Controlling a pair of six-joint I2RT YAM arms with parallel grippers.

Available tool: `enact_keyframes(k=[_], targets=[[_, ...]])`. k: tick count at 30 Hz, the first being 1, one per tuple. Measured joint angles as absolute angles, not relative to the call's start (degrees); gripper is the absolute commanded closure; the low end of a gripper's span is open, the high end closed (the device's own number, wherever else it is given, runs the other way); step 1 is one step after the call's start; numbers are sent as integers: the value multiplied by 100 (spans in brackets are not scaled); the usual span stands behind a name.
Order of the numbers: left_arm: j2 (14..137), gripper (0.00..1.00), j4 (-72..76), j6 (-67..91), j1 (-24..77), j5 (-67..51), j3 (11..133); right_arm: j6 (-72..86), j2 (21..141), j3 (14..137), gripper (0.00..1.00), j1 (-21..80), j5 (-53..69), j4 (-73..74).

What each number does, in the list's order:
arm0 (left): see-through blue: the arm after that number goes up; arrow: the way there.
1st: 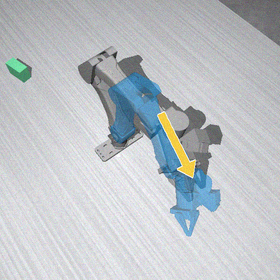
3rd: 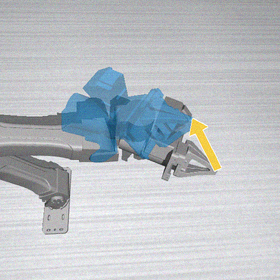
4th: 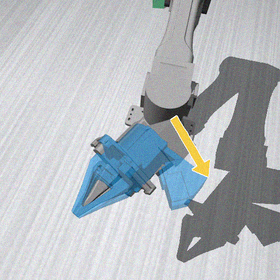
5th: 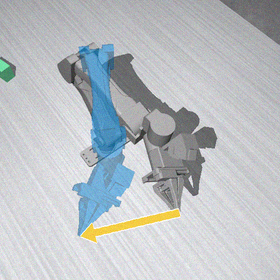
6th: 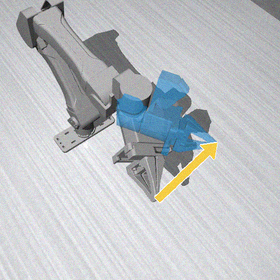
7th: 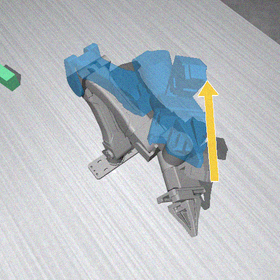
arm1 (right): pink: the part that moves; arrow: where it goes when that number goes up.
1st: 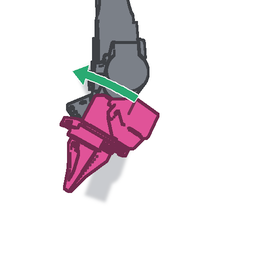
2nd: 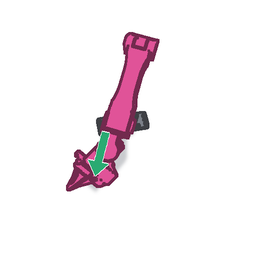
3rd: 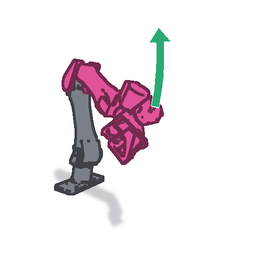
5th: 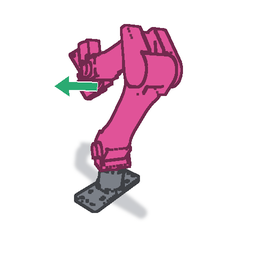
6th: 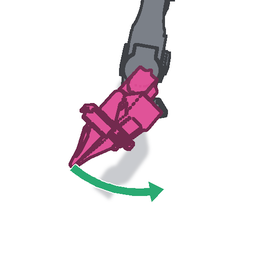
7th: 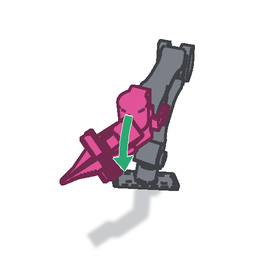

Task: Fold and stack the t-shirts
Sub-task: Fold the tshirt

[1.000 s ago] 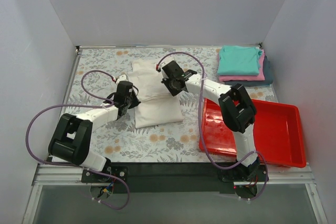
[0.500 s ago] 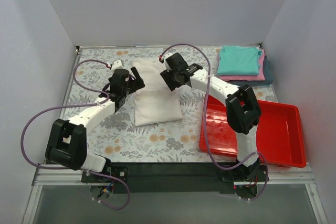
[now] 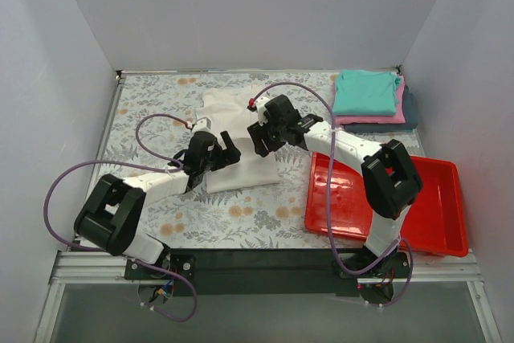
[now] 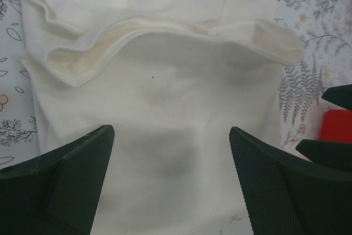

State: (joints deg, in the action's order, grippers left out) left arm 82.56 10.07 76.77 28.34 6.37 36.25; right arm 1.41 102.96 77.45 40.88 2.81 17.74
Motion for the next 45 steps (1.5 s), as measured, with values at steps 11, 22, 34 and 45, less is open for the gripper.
enact_keyframes(k=[11,22,34,45], targets=[[9157,21,1343,7638,2539,464,4084,154,11275,8195,49,4082,781,1542],[9550,21,1457,7502,2263,364,4403,150,12007,9013,49,3734,967,1481],[9649,21,1232,7179,1994,690,4956,143,12398,9577,49,3409,1107,1542],[7931,21,556,7290,2008,805,3997,381,10532,7476,46,3461,1085,1428]])
